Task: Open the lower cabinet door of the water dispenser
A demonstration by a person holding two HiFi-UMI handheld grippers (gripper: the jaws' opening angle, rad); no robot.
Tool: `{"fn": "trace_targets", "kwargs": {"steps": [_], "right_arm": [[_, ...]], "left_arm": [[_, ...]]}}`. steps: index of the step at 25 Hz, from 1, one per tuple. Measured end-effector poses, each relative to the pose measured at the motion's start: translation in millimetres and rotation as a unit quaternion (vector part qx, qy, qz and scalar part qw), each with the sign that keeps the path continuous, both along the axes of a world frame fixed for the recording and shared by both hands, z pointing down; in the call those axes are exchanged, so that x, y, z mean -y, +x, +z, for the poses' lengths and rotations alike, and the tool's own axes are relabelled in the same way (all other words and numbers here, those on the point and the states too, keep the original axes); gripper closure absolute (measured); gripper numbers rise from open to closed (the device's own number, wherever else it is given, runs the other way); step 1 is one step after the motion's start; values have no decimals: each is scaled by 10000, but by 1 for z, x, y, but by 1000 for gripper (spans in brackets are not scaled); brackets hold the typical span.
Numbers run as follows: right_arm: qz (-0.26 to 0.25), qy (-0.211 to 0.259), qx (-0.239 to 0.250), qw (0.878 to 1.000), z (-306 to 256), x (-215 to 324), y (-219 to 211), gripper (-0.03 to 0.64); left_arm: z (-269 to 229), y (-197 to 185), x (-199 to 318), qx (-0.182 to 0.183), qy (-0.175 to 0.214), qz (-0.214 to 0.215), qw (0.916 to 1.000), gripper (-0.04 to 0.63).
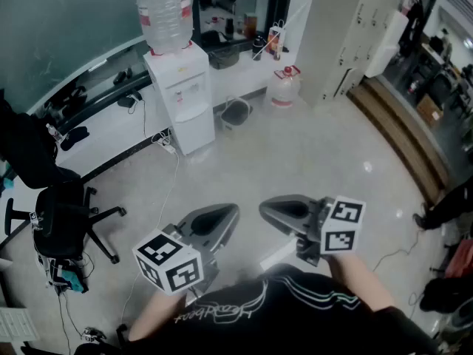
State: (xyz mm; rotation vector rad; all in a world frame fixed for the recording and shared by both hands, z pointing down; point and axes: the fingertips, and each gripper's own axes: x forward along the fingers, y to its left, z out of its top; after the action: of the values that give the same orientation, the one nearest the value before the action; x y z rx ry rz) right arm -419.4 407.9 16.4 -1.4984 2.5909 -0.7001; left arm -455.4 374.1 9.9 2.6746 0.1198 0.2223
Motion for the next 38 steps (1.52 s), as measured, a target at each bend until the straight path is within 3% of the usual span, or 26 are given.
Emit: {"fn": "trace_targets", "kwargs": {"steps": [9,20,29,38], "right_arm": [[16,9,-70,10000,-9,-2,1,604],[243,-138,97,9996,19,25,49,604],[81,-324,459,9984,49,82,149,604],[-195,-508,596,9967,79,141,283,604]], "left_arm": [[-7,3,2,-13,53,-2,10000,595],[19,44,25,231,-150,-127,9995,595],[53,147,83,677,-408,-382,9961,595],[91,290,140,1032,-616,-602,9909,595]]}}
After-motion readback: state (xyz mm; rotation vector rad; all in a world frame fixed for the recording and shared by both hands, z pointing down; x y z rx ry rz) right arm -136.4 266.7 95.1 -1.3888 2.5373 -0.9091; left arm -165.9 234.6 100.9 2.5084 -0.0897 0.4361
